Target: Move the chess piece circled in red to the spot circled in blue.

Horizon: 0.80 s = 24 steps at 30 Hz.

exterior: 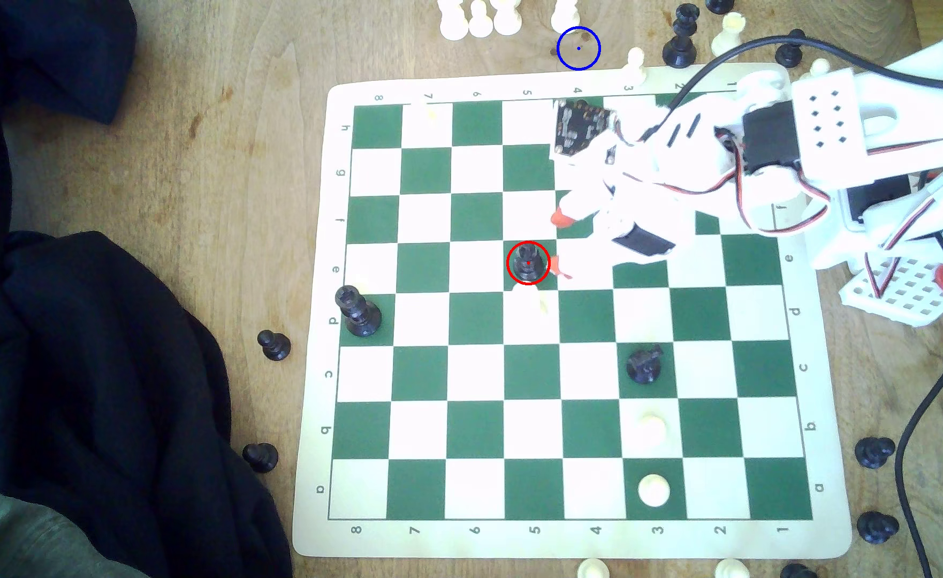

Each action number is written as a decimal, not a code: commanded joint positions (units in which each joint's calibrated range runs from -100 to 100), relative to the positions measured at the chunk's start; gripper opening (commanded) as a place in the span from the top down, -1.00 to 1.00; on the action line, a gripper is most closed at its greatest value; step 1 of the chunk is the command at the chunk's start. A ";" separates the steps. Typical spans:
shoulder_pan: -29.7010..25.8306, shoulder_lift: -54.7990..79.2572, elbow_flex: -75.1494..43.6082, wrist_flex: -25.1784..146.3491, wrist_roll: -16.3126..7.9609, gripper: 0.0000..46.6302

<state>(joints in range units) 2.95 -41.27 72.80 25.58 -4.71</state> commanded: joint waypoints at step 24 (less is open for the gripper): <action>0.45 12.32 -4.17 -13.37 -0.24 0.35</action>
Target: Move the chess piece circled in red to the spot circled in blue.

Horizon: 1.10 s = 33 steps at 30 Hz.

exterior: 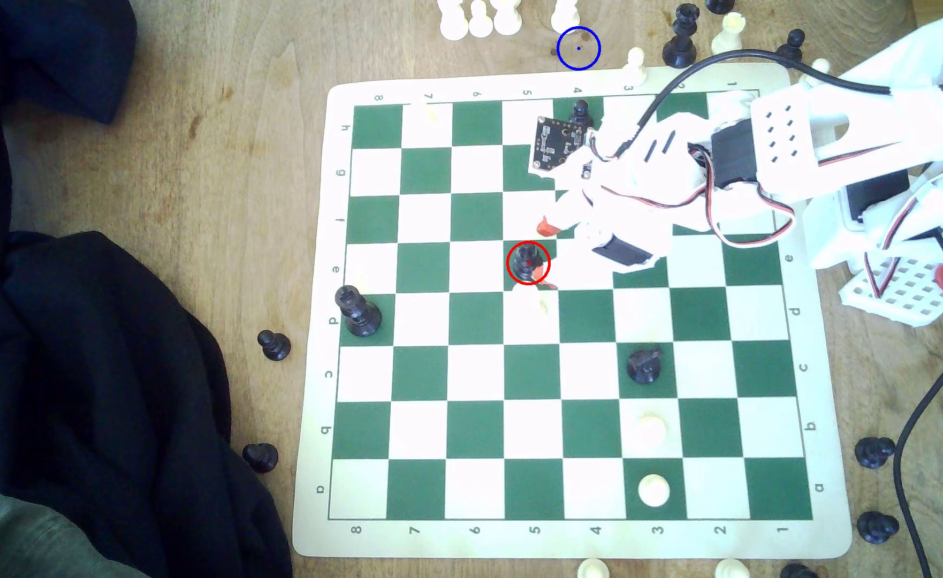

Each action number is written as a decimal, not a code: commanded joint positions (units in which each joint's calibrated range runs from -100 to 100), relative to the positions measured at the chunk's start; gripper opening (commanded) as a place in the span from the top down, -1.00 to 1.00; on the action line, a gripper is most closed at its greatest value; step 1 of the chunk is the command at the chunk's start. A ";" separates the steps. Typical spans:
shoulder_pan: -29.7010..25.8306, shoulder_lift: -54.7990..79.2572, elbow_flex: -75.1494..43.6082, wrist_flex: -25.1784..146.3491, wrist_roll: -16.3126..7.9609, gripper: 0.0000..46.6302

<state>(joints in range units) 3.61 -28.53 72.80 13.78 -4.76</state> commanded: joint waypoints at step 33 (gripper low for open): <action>-1.07 3.49 -4.71 -8.54 -1.22 0.97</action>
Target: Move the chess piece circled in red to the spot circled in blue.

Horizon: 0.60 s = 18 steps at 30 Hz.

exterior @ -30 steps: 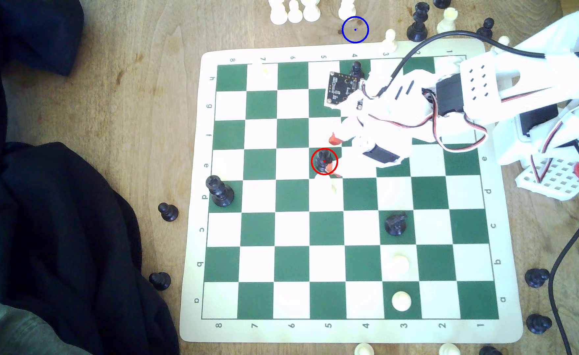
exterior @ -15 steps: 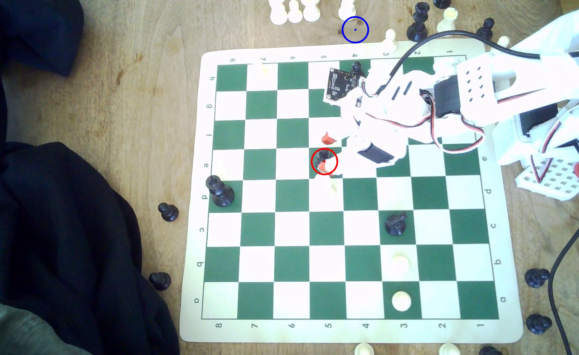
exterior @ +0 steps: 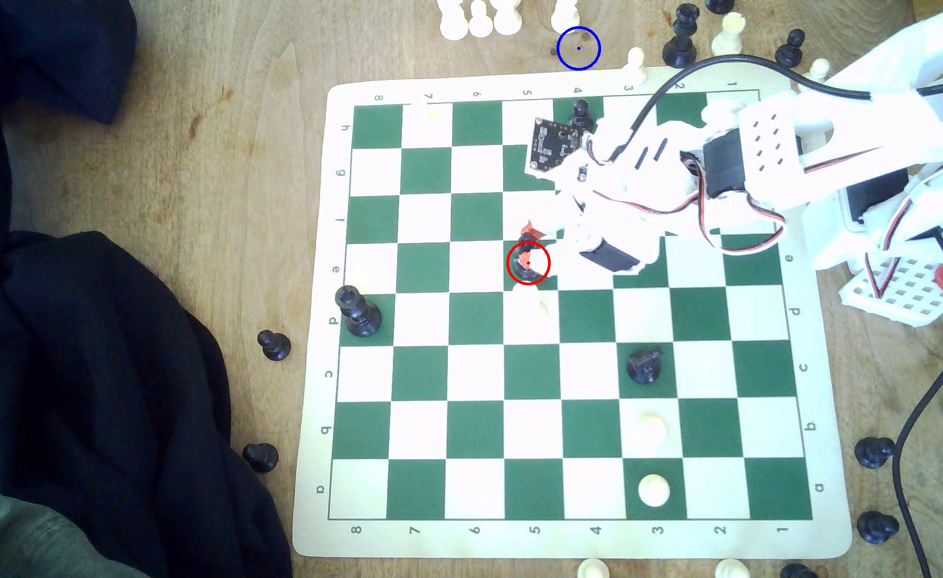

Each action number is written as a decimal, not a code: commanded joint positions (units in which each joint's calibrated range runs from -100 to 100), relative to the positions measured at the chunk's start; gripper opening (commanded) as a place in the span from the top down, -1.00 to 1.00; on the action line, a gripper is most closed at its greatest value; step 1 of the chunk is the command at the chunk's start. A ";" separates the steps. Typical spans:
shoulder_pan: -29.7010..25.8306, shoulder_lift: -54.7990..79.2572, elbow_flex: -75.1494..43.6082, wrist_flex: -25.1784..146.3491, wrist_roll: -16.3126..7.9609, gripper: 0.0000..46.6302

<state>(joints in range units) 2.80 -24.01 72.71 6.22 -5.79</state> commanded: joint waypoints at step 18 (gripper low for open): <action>12.33 -22.26 -17.31 23.19 -1.90 0.98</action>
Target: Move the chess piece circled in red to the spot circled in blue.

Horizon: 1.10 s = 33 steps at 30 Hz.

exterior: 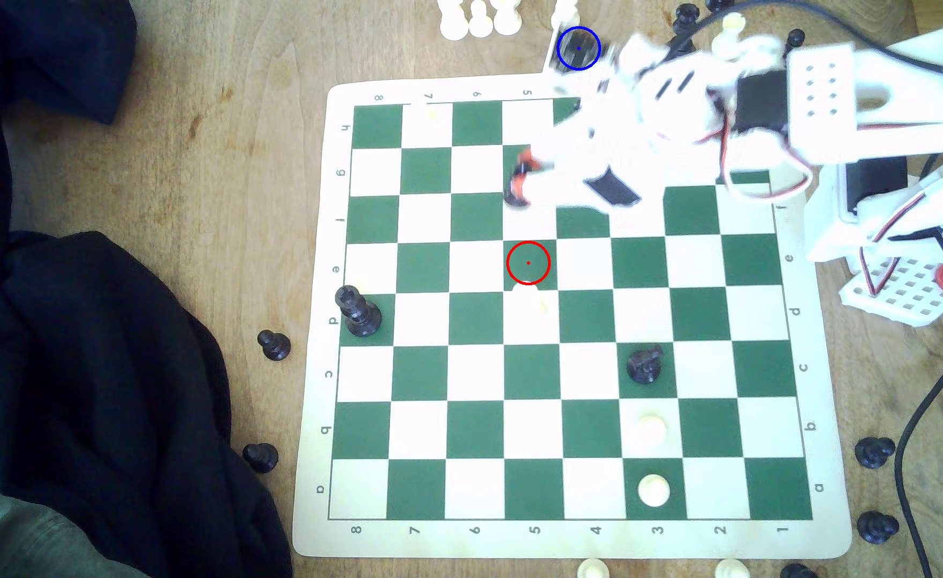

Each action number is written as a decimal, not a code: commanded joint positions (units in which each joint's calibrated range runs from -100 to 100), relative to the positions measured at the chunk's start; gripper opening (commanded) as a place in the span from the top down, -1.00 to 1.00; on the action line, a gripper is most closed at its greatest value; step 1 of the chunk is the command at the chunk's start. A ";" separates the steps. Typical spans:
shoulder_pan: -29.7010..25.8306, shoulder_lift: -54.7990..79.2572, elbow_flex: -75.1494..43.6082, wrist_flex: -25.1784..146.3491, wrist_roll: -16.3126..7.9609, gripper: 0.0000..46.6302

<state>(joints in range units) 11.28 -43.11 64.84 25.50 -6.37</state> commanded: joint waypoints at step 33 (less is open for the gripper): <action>24.66 18.49 -11.17 -6.91 0.73 0.98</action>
<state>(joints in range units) 35.10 -25.76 55.63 19.92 -5.89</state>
